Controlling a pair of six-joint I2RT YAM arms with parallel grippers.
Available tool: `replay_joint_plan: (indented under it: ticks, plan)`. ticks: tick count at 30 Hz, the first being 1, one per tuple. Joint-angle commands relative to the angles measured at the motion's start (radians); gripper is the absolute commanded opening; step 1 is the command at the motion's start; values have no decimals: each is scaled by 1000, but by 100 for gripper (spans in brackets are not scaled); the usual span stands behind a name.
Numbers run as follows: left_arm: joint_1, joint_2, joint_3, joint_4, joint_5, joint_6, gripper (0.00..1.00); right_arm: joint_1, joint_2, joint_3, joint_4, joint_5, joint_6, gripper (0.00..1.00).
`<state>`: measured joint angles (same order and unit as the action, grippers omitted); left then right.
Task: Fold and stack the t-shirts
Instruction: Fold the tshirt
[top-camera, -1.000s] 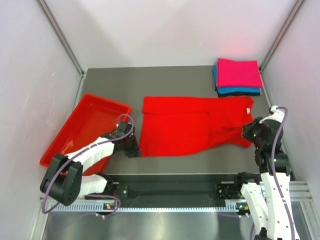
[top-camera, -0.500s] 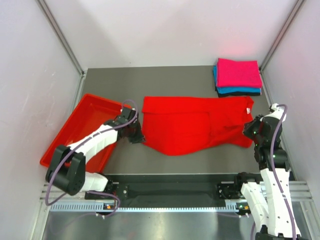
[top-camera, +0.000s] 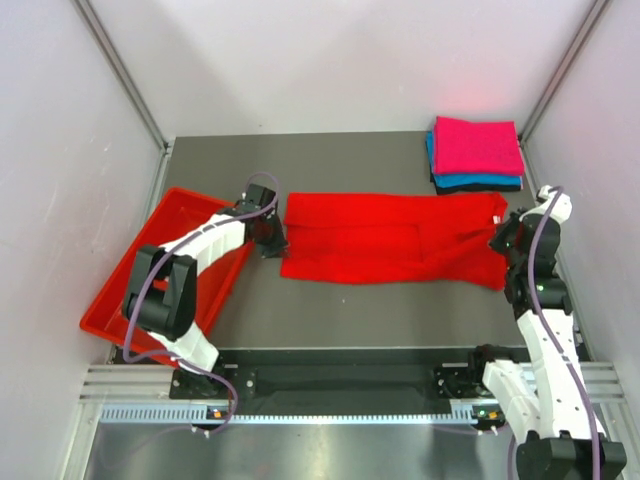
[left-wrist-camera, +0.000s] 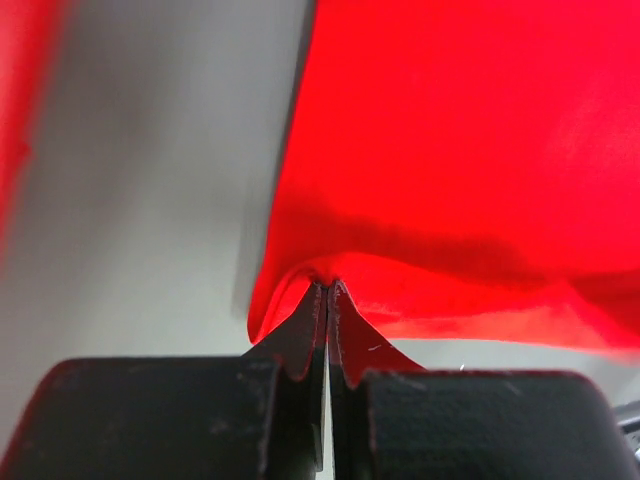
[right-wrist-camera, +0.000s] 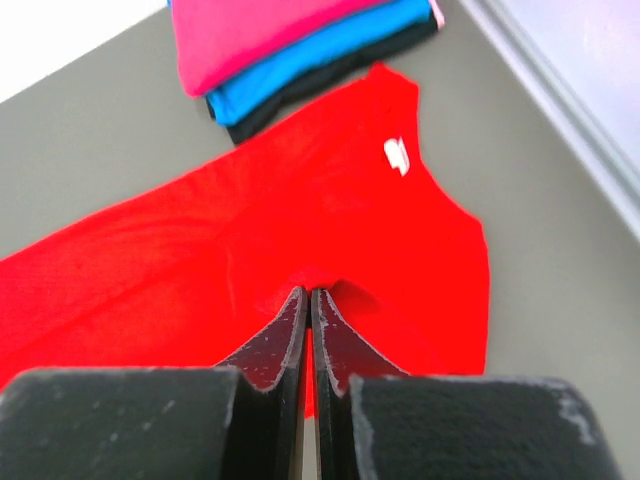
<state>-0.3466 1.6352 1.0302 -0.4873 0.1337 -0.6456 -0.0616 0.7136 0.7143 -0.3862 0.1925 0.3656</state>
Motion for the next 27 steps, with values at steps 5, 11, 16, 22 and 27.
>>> replay_joint_plan:
  ticks: [5, 11, 16, 22, 27]
  plan:
    - [57, 72, 133, 47, 38, 52, 0, -4, 92, 59, 222, 30, -74, 0]
    - [70, 138, 203, 59, 32, 75, 0, -4, 182, 47, 320, 2, -79, 0]
    - [77, 169, 222, 52, 26, 77, 0, -9, 236, 50, 349, 22, -80, 0]
    - [89, 201, 238, 32, -9, 78, 0, -26, 280, 66, 359, 24, -88, 0]
    - [95, 219, 255, 27, -25, 84, 0, -37, 300, 79, 379, 24, -86, 0]
